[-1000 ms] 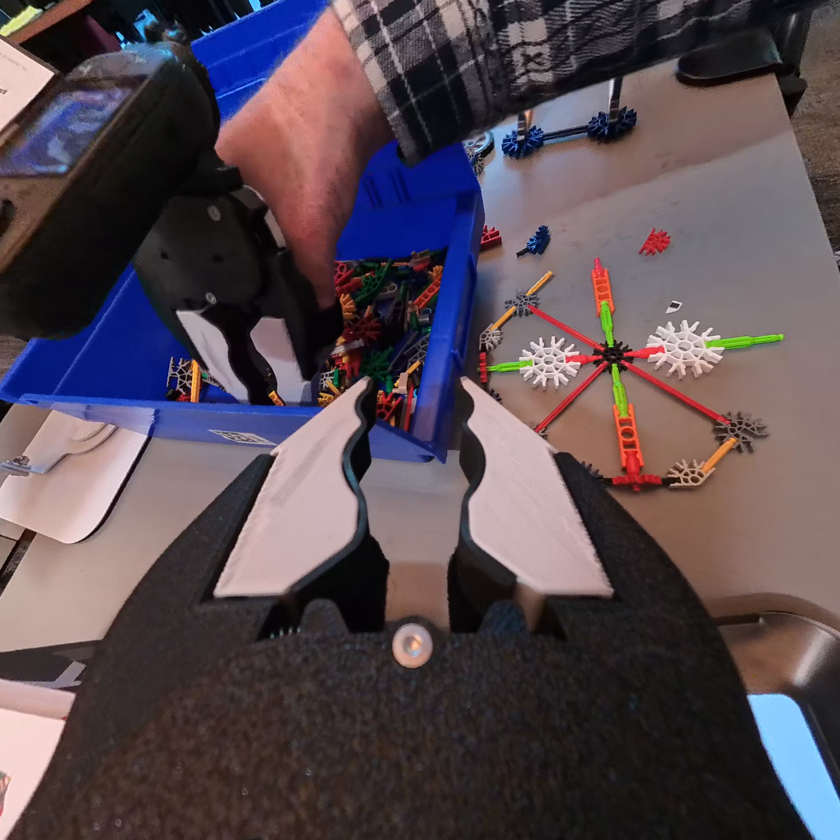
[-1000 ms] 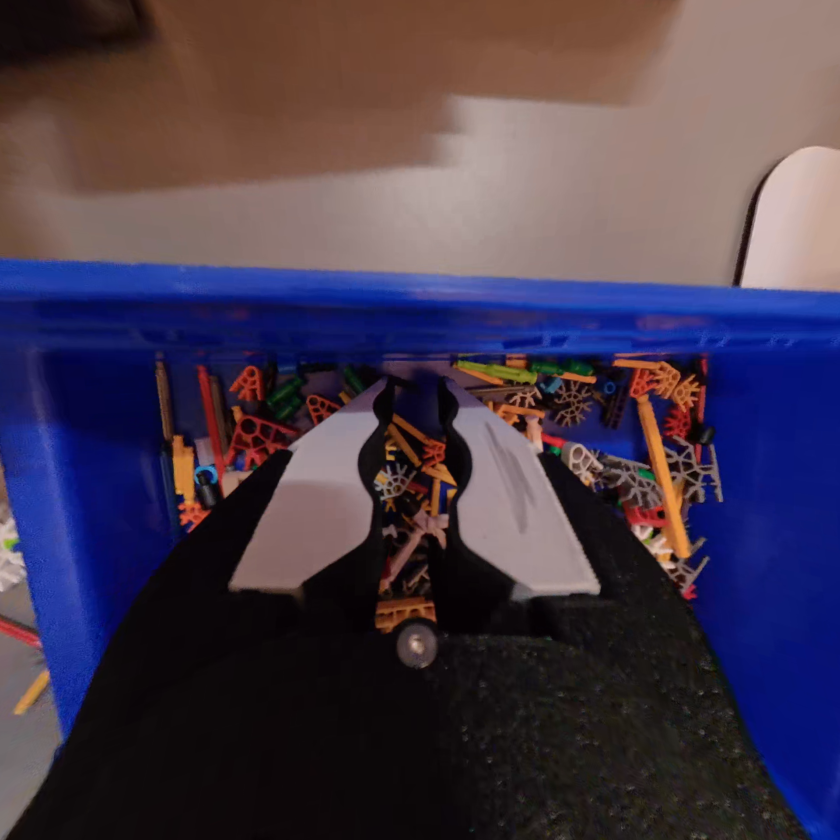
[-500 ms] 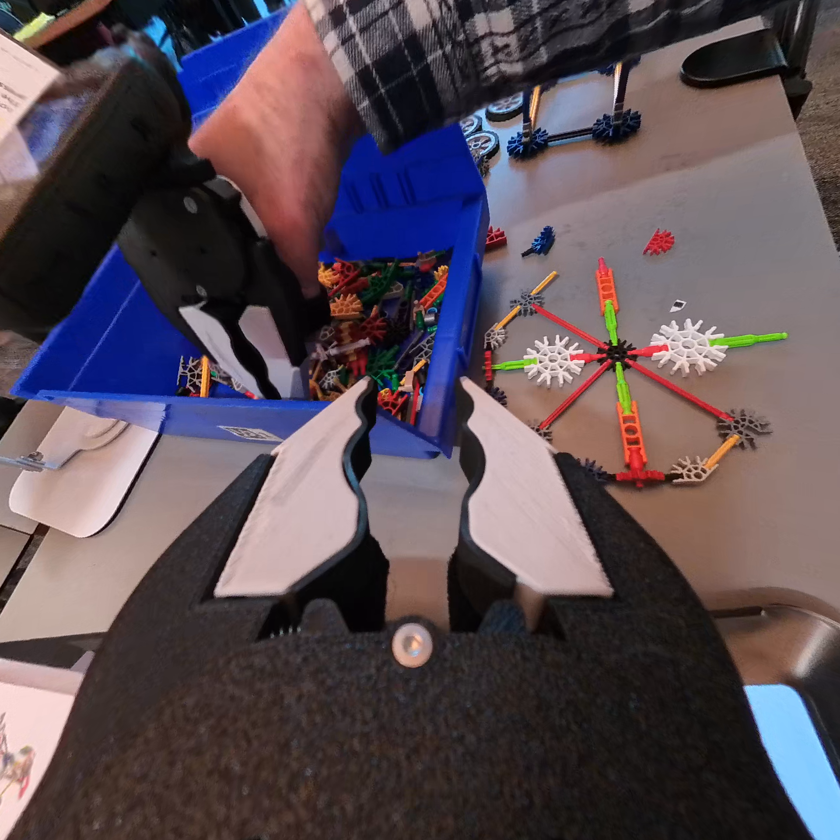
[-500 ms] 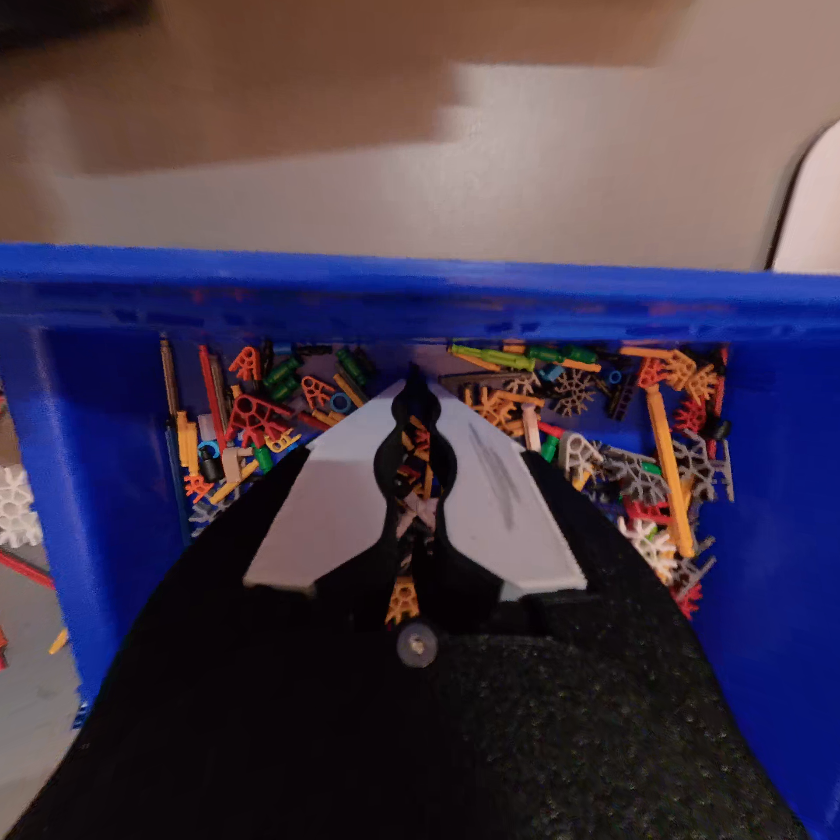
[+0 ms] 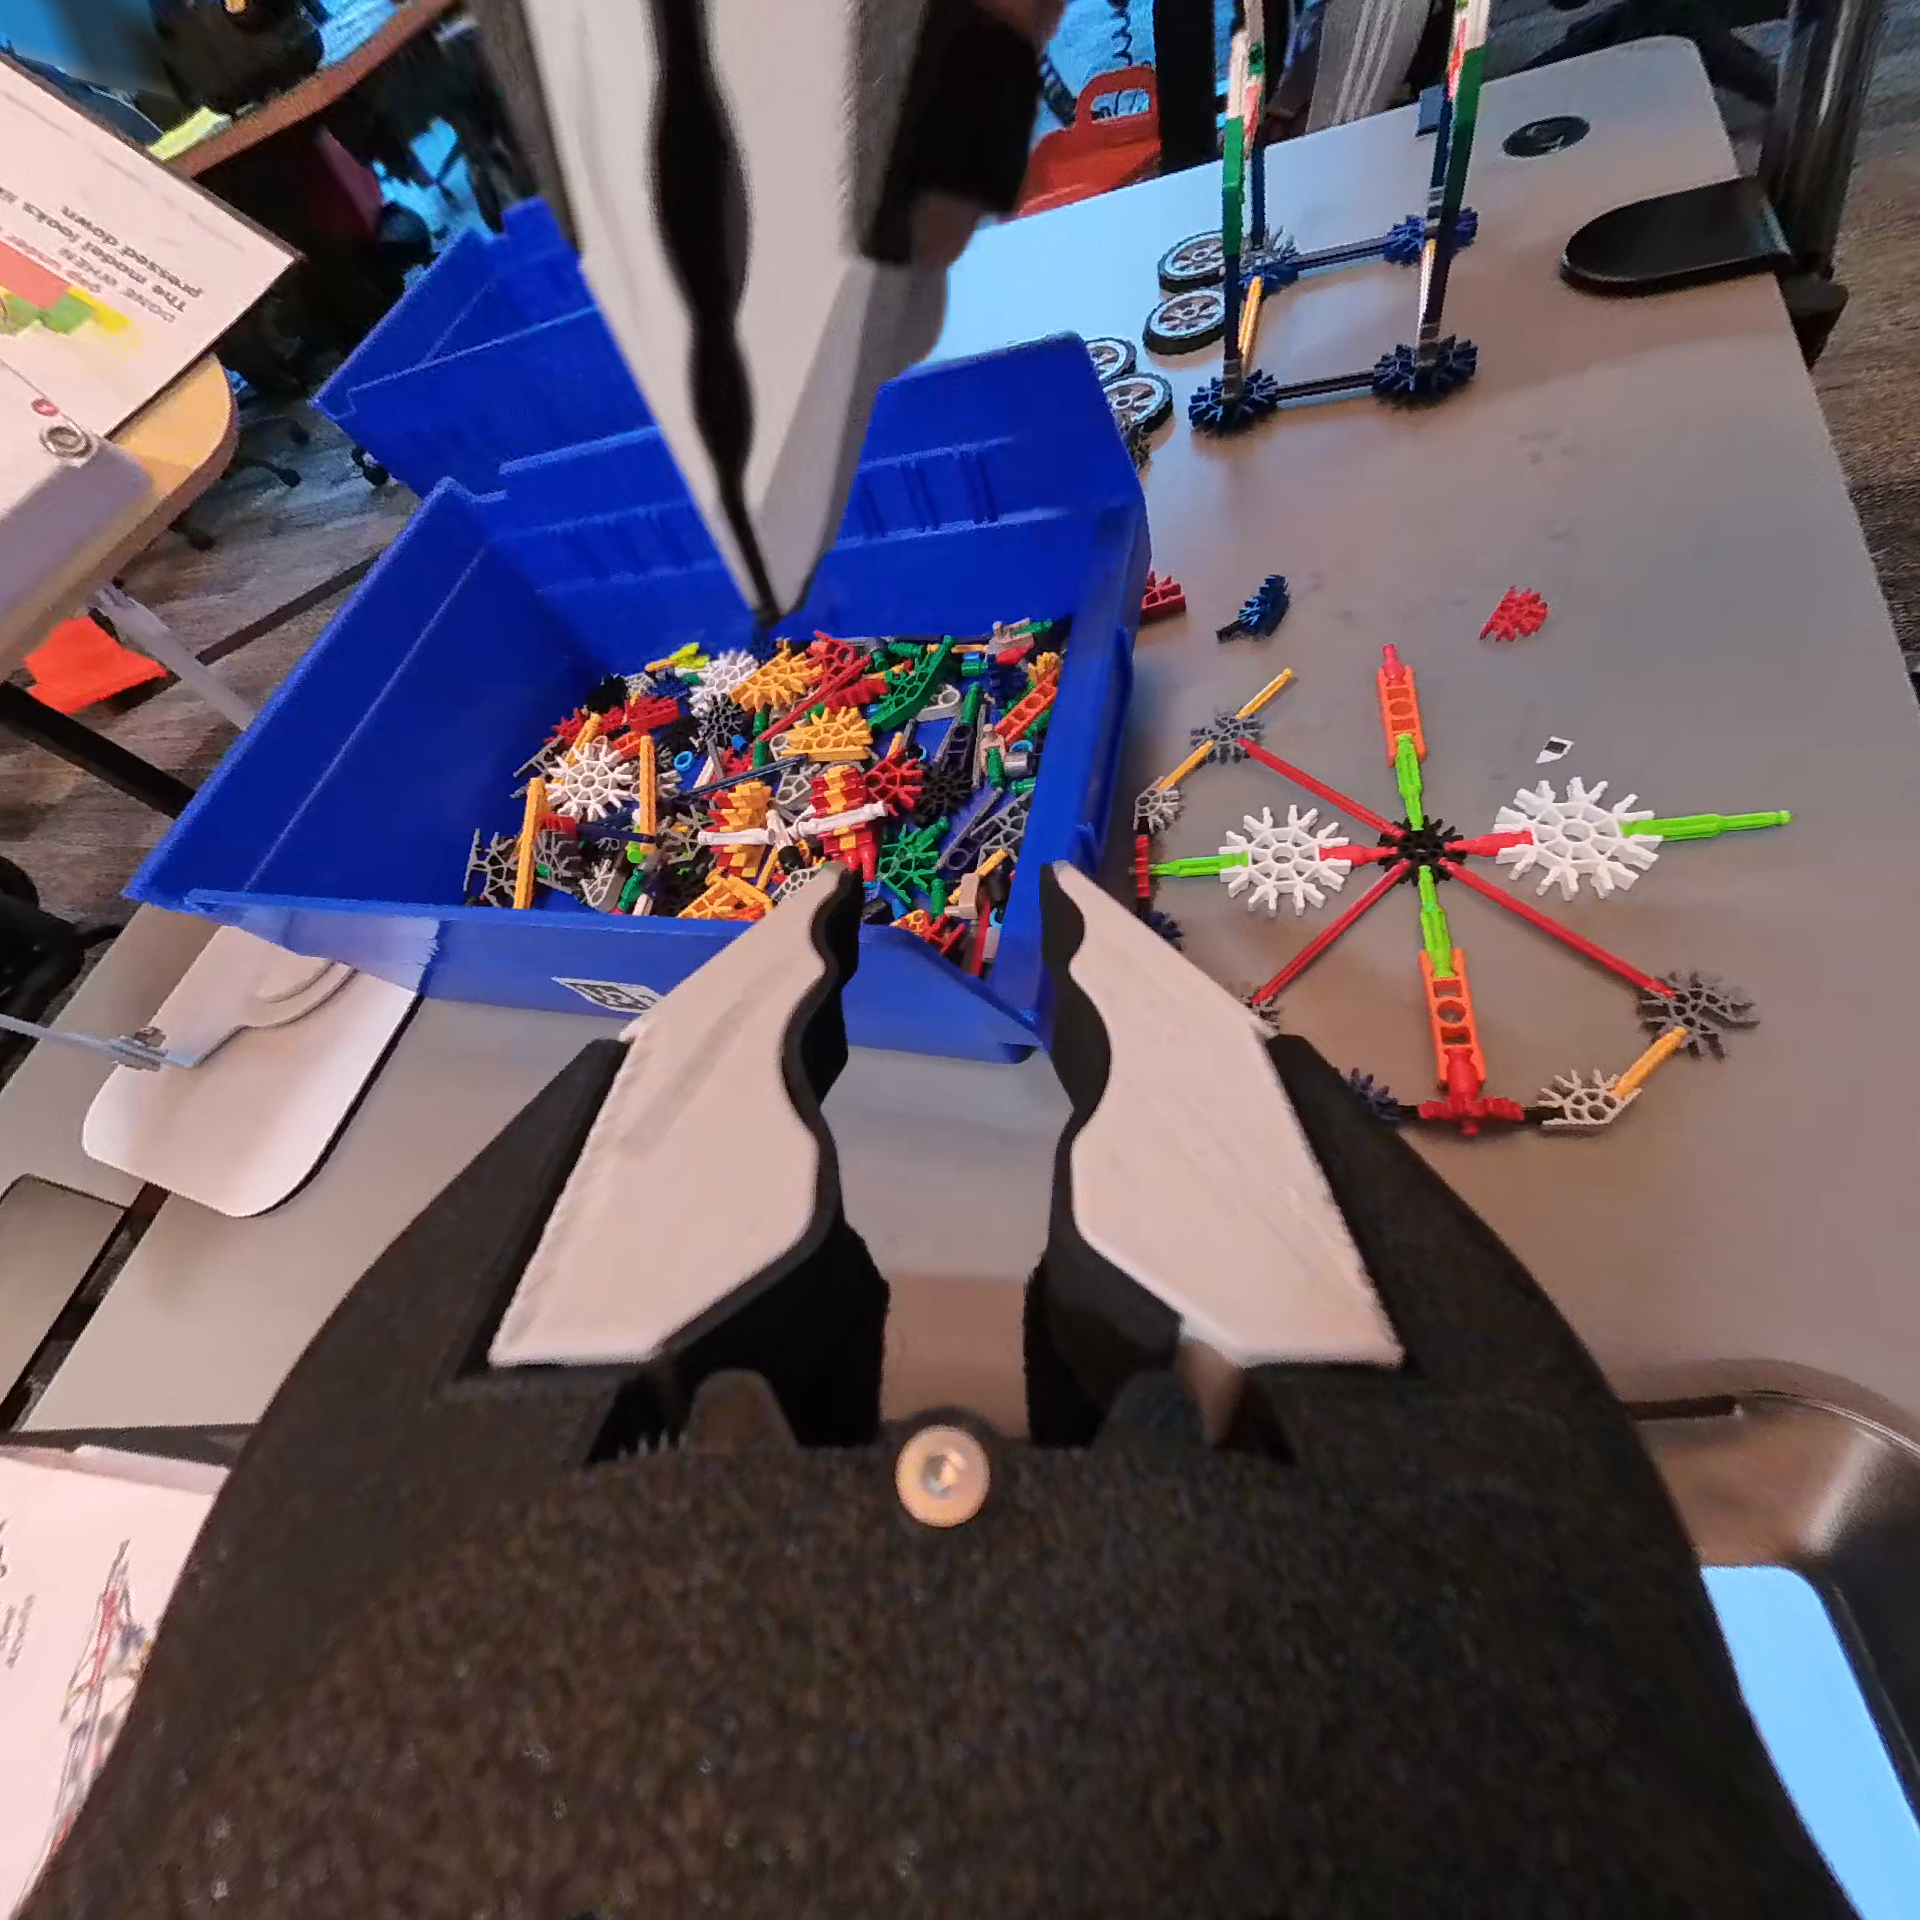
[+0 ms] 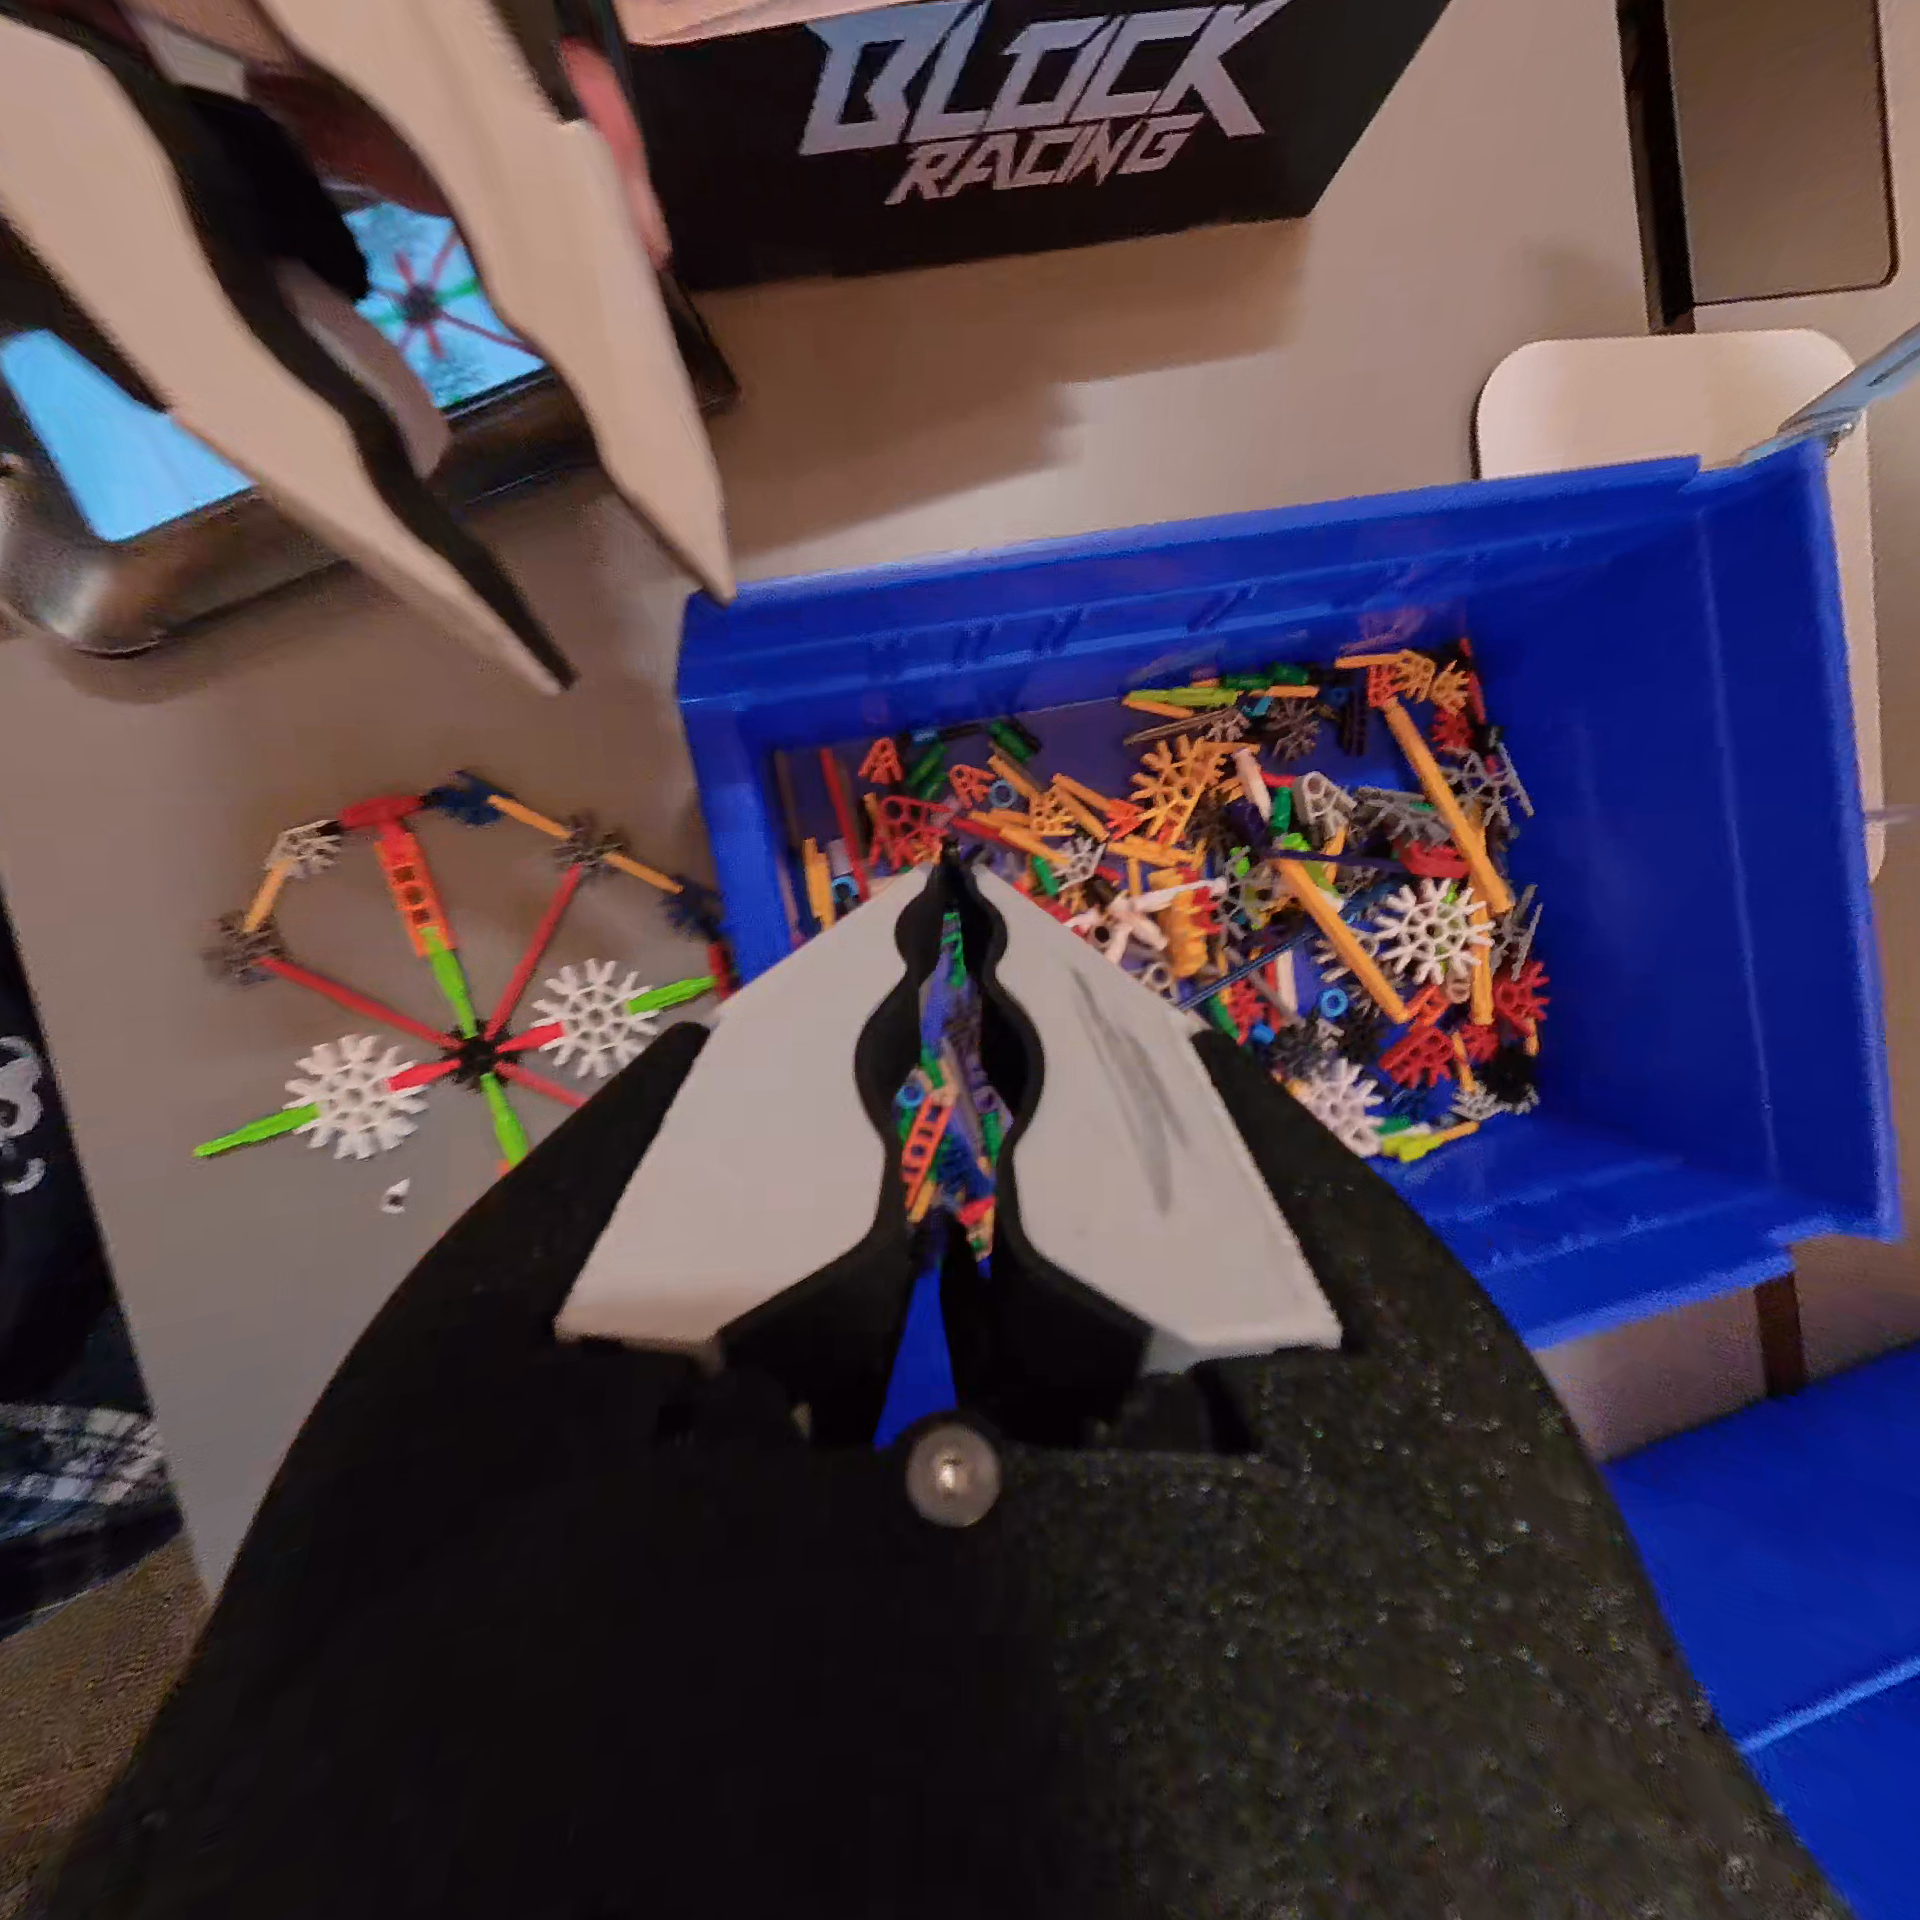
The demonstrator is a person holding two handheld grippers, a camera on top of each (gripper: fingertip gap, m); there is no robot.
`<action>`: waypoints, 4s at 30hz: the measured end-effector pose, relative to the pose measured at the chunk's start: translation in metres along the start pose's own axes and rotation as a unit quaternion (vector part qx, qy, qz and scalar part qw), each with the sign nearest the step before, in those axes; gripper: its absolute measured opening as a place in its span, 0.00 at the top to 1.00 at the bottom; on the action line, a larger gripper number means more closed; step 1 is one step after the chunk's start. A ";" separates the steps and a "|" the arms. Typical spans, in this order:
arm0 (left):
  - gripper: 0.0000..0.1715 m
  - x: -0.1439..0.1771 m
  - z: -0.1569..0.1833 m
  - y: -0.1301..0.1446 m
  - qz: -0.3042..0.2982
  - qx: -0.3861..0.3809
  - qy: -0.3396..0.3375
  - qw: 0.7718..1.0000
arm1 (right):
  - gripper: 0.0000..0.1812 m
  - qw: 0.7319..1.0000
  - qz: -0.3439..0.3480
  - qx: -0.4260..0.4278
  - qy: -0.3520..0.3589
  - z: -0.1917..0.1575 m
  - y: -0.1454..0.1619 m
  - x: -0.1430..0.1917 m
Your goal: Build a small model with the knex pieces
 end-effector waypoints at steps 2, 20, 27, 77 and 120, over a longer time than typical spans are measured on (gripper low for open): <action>0.81 0.001 0.000 -0.001 0.002 -0.002 -0.001 1.000 | 1.00 1.000 0.005 -0.007 0.002 -0.015 0.008 0.008; 0.81 0.009 0.025 -0.029 0.002 -0.055 0.010 0.998 | 0.99 0.996 0.006 -0.091 -0.011 -0.129 0.116 0.017; 0.81 -0.006 0.061 -0.049 -0.023 -0.110 0.052 0.992 | 0.99 0.992 0.004 -0.124 -0.030 -0.160 0.149 -0.007; 0.88 -0.096 0.157 -0.079 -0.037 -0.296 0.112 0.948 | 0.99 0.959 0.145 -0.191 -0.152 -0.161 0.142 -0.008; 0.99 -0.119 0.158 -0.063 -0.070 -0.291 0.116 0.947 | 0.94 0.999 0.018 -0.050 0.009 -0.173 0.181 -0.042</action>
Point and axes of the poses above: each gripper's, where its closed fingertips meet, x back along the fingers, y out of its underside, z = x × y across the jaws, the point moved 4 cm from there along x, back along the fingers, and after that the axes turned 10 degrees about -z, right-handed, at the moved point
